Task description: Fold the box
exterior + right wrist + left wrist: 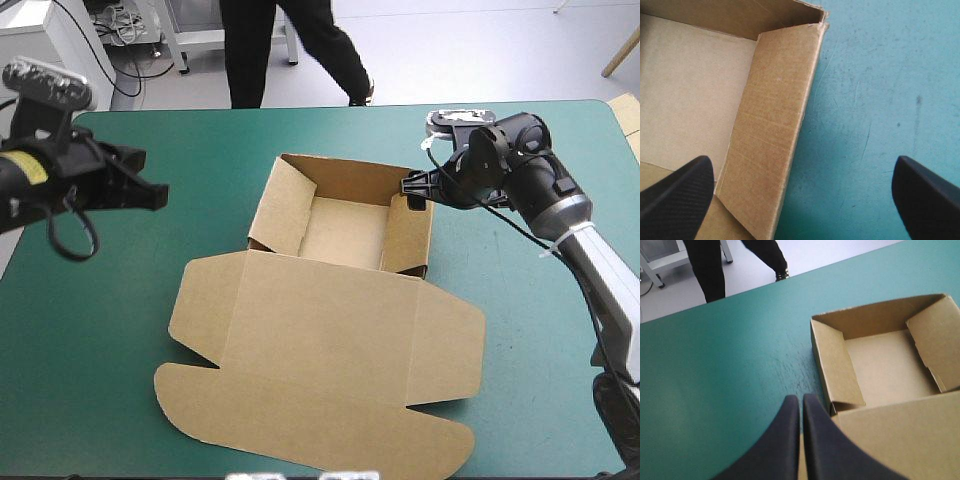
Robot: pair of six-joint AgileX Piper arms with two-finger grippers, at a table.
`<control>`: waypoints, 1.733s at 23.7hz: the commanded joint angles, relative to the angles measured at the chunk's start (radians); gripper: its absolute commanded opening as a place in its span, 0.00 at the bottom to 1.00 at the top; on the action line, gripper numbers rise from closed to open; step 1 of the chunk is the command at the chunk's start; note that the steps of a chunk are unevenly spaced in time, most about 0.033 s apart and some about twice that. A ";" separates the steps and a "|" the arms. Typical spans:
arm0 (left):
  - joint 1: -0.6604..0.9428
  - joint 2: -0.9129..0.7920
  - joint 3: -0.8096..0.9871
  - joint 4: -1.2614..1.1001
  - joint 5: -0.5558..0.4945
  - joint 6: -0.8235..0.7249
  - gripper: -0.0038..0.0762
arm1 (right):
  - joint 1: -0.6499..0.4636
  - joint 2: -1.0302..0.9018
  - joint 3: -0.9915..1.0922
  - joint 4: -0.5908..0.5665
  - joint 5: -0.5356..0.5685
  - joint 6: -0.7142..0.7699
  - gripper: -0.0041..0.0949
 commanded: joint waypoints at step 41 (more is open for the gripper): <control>0.000 -0.632 0.725 -0.099 0.019 -0.038 0.04 | -0.006 0.157 0.103 0.125 -0.190 0.045 0.04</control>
